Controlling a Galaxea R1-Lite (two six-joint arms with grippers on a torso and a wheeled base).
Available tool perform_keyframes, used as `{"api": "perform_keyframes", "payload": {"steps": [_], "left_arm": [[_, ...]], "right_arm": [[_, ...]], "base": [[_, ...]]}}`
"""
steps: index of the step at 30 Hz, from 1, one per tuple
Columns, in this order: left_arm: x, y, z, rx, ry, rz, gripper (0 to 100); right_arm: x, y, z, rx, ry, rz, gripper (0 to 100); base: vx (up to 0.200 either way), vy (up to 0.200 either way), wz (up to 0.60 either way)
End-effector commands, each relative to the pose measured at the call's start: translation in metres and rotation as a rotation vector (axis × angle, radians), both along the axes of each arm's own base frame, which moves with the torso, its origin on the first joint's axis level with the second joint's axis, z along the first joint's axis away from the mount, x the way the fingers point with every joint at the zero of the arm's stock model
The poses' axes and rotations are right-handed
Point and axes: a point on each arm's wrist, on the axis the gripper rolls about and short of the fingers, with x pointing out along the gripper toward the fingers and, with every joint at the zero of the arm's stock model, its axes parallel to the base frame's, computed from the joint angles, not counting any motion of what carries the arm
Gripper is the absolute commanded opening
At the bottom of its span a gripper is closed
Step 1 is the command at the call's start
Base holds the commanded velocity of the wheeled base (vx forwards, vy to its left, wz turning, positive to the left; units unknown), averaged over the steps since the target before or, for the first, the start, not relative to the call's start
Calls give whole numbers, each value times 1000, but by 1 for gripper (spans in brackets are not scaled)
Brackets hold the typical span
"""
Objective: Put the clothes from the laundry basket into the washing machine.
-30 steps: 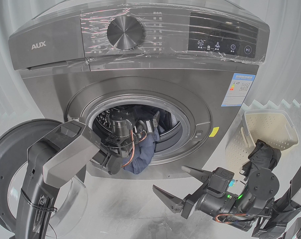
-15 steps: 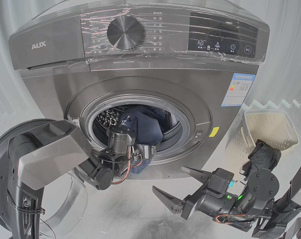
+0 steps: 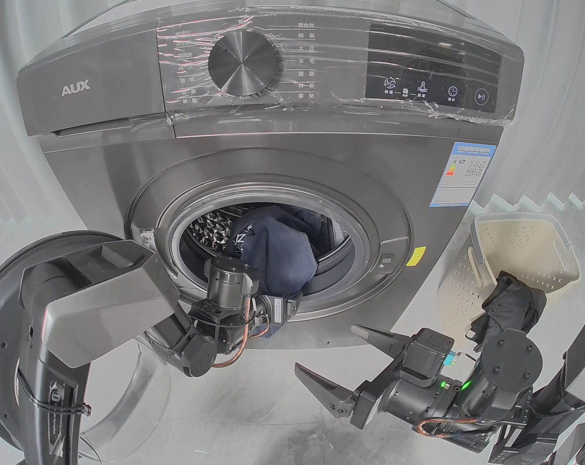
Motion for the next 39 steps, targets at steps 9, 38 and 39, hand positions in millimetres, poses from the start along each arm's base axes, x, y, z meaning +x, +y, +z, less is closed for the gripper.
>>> {"api": "perform_keyframes", "payload": {"steps": [9,38,39], "left_arm": [[17,-3,-22,3,7,10,0],[110,-15,62,-344,-440,135,0],[111,-15,64,-346,-445,137,0]], "right_arm": [[0,1,1,4,-2,2,100],[2,4,7,32,-21,2,100],[2,4,7,31,-20,2,100]], "base": [[0,0,0],[0,0,0],[0,0,0]]}}
